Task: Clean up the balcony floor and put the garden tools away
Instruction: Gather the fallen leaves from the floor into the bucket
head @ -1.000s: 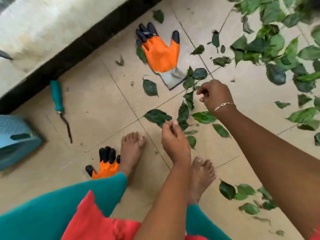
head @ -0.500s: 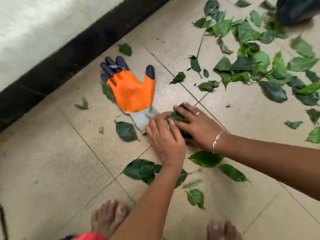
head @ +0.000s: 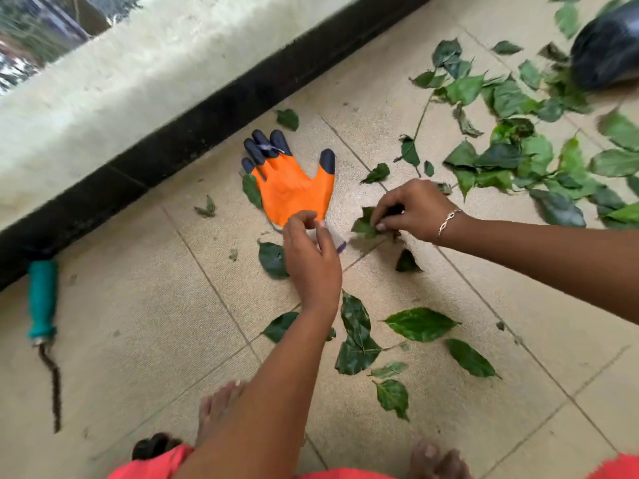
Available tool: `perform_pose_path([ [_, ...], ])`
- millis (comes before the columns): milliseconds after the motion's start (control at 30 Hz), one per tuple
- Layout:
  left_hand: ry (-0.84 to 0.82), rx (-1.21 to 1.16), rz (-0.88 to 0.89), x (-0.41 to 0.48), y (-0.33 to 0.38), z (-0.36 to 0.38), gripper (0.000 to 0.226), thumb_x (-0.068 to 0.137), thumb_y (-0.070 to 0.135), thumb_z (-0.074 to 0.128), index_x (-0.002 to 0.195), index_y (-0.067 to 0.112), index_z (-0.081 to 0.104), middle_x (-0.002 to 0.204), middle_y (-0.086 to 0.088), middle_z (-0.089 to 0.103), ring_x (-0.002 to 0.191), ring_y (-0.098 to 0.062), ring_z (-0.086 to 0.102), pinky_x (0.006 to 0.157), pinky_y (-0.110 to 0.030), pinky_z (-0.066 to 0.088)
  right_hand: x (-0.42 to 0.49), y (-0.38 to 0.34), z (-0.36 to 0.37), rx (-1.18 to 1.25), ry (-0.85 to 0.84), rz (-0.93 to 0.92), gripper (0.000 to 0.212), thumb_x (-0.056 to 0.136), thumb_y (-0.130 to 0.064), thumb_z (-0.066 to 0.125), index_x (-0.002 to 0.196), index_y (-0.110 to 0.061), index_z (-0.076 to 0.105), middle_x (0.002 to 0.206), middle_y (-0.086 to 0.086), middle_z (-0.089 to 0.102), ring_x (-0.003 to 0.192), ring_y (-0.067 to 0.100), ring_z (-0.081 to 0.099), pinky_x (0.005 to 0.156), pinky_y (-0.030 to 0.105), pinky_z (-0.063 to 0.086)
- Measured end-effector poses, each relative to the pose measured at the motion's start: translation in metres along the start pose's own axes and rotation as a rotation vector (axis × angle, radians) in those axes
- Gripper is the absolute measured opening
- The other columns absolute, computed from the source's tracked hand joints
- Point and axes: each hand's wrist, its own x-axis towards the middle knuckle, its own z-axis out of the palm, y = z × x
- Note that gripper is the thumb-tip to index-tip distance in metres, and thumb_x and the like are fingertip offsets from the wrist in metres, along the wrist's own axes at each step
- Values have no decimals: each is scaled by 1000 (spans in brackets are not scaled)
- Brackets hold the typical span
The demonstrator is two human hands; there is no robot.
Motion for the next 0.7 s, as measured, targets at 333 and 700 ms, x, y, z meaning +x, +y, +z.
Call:
perform_pose_path([
  [333,-412,-857,-984,9,60,32,45,102,40,33,79,7,55,69,-9,64,67,-20,61,67,-35,52,-29,-18,29,-112,342,-150,11,74,-11,61,74,-13,72,74,-1,59,76,17,56,67,31,48],
  [700,-281,-51,-242,17,15,26,25,98,29,47,82,13,58,65,4,50,56,-11,43,57,-29,33,25,18,-10,-680,-262,-58,104,68,-58,69,149,-24,12,156,9,-9,143,30,-1,114,41,16],
])
